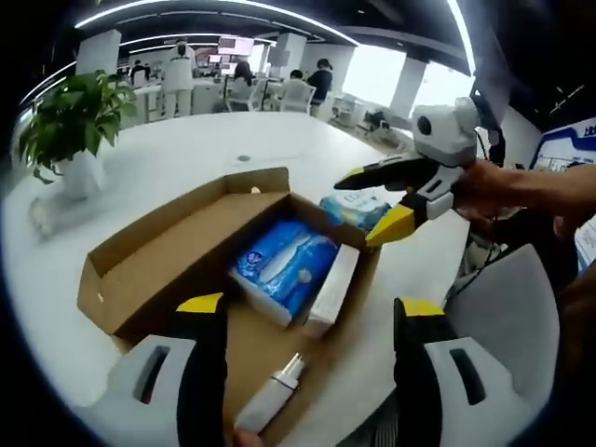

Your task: Operate the shoe box by opening the lid, removing the specified soft item, and placing it in the target area until the item is outside and the box remains undamaged.

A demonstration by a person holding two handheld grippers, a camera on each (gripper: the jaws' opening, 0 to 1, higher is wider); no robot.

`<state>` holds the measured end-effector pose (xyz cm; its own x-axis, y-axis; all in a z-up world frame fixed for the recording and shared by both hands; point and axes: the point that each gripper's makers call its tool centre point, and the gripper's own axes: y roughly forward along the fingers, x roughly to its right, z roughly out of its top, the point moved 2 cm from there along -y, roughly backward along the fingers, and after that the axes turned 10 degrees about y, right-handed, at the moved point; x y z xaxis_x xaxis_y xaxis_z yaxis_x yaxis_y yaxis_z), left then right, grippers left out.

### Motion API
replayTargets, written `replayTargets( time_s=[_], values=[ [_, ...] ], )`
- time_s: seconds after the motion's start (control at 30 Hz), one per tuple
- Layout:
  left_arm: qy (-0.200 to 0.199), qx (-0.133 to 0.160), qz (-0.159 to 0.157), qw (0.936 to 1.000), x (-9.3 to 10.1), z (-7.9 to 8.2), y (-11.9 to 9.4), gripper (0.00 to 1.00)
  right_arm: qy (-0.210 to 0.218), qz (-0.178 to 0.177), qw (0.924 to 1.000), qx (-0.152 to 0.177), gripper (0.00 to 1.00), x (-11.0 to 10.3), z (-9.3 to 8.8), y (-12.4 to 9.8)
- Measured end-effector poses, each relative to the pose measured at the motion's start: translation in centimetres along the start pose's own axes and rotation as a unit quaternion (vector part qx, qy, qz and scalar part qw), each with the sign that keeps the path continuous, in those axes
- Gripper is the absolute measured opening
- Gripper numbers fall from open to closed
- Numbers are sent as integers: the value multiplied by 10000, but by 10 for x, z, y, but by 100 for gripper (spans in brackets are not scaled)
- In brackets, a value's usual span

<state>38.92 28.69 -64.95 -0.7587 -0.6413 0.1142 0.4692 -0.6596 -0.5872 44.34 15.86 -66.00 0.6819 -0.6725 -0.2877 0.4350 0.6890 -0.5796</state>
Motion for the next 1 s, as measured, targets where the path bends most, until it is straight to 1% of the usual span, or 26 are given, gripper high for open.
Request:
replayTargets(
  time_s=[0.07,0.13,0.2,0.37,0.47,0.63,0.73,0.83,0.93,0.97,1.0],
  values=[
    [-43,9,29,10000,0,-2,-2,72,-187,57,9997,-169,72,-2,-1,5],
    [-84,13,64,9999,0,-5,-5,72,-496,73,9976,-482,70,-2,-4,12],
    [-112,26,102,9999,-1,-6,-7,72,-665,121,9958,-620,69,-1,-6,17],
    [-223,123,230,9994,-5,-7,-15,72,-897,201,9920,-866,69,0,-3,29],
    [-298,170,288,9990,-8,-9,-19,72,-1121,245,9880,-1036,69,1,0,36],
    [-370,176,364,9985,-10,-15,-26,72,-1552,313,9787,-1306,68,-2,5,47],
    [-411,186,401,9982,-10,-18,-30,72,-1827,341,9712,-1491,67,-1,6,55],
    [-370,211,419,9982,-8,-19,-34,72,-2020,374,9644,-1665,66,-3,5,60],
    [-381,275,422,9980,-6,-18,-36,72,-2160,426,9592,-1775,67,-5,5,65],
    [-384,290,420,9980,-5,-18,-36,72,-2233,421,9562,-1845,67,-4,4,68],
    [-385,293,422,9979,-5,-18,-36,72,-2255,424,9551,-1876,67,-5,4,71]
  ],
)
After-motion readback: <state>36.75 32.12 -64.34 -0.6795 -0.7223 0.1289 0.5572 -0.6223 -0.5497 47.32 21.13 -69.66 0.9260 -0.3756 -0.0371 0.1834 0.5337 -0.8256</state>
